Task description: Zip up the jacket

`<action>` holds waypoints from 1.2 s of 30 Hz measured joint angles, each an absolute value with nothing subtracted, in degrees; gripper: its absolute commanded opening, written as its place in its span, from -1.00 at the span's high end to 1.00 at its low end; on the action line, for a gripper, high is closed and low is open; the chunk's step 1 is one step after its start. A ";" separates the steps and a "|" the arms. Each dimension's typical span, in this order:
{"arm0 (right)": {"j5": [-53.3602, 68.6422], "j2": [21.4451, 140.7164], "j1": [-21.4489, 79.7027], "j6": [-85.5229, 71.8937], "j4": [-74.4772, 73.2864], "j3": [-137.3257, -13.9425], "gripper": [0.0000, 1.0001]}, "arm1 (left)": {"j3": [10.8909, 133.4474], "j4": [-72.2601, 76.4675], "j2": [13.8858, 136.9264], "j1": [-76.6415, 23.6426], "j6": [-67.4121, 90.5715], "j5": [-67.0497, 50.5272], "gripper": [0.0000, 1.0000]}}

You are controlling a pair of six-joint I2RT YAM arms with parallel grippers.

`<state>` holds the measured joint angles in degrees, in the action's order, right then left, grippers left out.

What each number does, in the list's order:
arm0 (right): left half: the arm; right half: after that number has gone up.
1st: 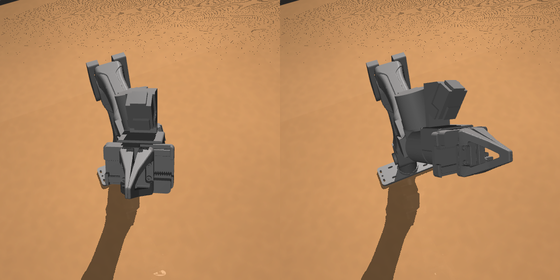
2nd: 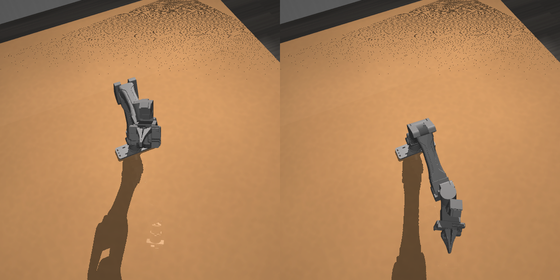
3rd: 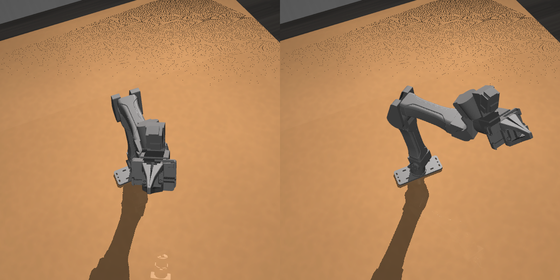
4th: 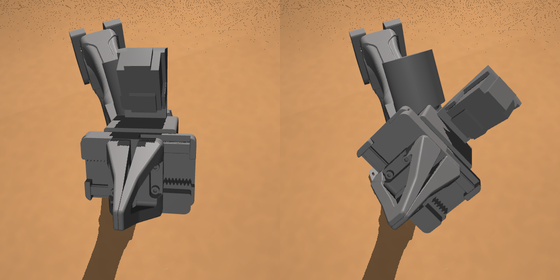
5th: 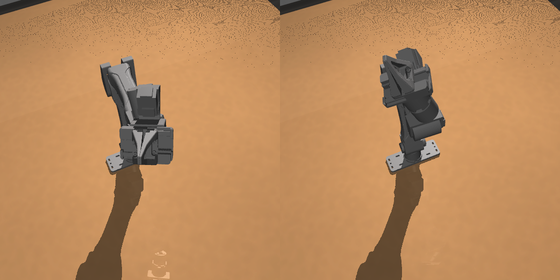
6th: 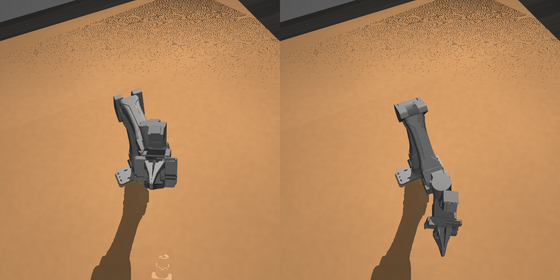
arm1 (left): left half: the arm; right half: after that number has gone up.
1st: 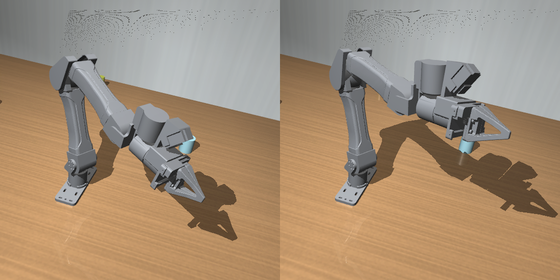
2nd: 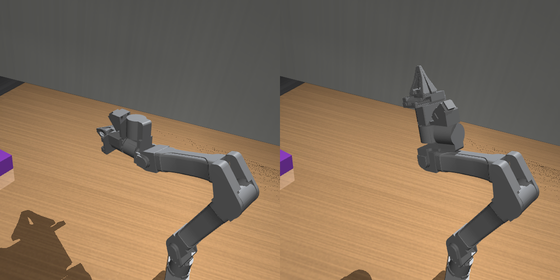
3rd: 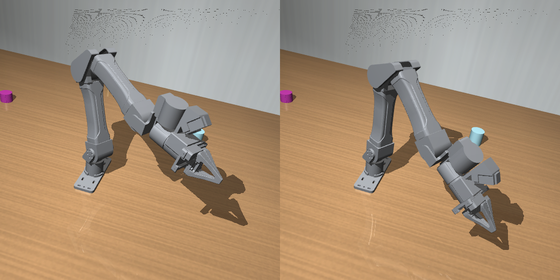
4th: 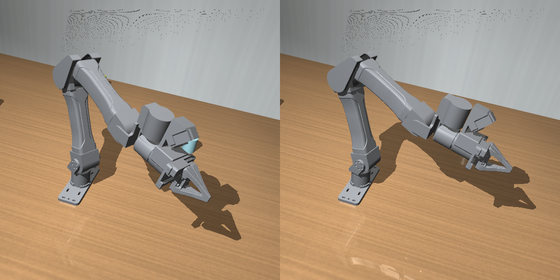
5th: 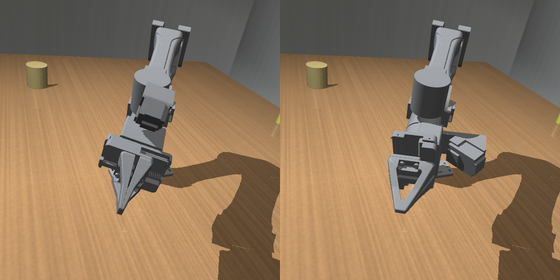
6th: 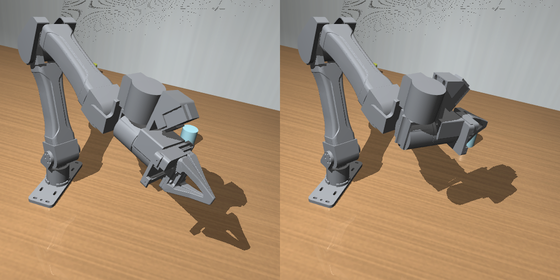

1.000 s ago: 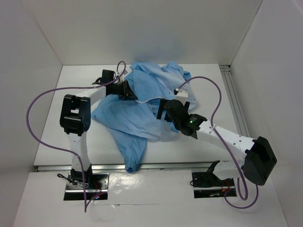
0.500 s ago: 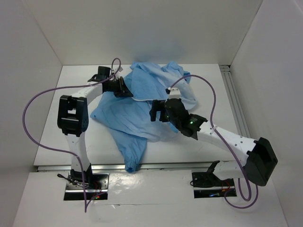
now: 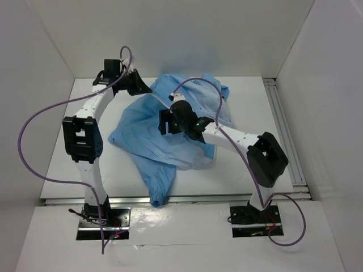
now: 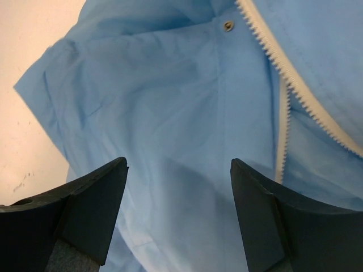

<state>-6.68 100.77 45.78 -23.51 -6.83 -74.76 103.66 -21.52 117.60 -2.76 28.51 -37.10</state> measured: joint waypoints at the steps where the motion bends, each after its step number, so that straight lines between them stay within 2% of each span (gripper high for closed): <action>1: -6.50 101.14 45.23 -23.97 -6.87 -74.98 -0.54 | 105.10 -21.50 117.75 -2.76 28.51 -37.12 1.00; 5: -5.80 103.85 42.78 -25.63 -6.17 -77.17 -0.43 | 106.67 -21.93 118.45 -2.85 28.67 -37.21 1.00; 6: -5.58 104.73 42.26 -25.91 -6.00 -77.65 -0.29 | 106.67 -22.17 118.78 -2.85 28.69 -37.21 1.00; 7: -5.56 105.82 41.78 -26.04 -5.98 -78.41 -0.26 | 106.67 -22.46 119.17 -2.83 28.71 -37.19 1.00; 17: -6.92 117.10 38.94 -27.24 -6.31 -84.25 -0.26 | 106.65 -24.18 121.16 -3.20 28.88 -35.99 1.00; 21: -6.85 119.26 38.61 -27.05 -6.15 -86.26 0.03 | 106.65 -24.21 121.25 -3.25 28.88 -35.81 1.00; 23: -6.55 119.22 38.59 -27.03 -6.00 -86.24 0.08 | 106.65 -24.21 121.38 -3.36 28.88 -35.81 1.00; 24: -6.39 119.22 38.59 -27.07 -5.89 -86.24 0.02 | 106.65 -24.21 121.43 -3.55 28.88 -35.79 1.00; 26: -6.02 119.22 38.48 -27.14 -5.82 -86.24 -0.41 | 106.65 -24.21 121.62 -3.68 28.88 -35.68 1.00; 30: -6.61 119.22 38.48 -26.65 -6.02 -86.24 -0.48 | 106.63 -24.21 121.75 -4.19 28.88 -35.07 1.00; 31: -7.86 119.22 38.81 -26.41 -6.33 -86.24 -0.58 | 106.63 -24.21 121.75 -4.34 28.88 -34.94 1.00; 36: -15.59 119.22 40.18 -25.82 -8.49 -86.24 -0.58 | 106.61 -24.21 121.75 -4.84 28.88 -34.72 1.00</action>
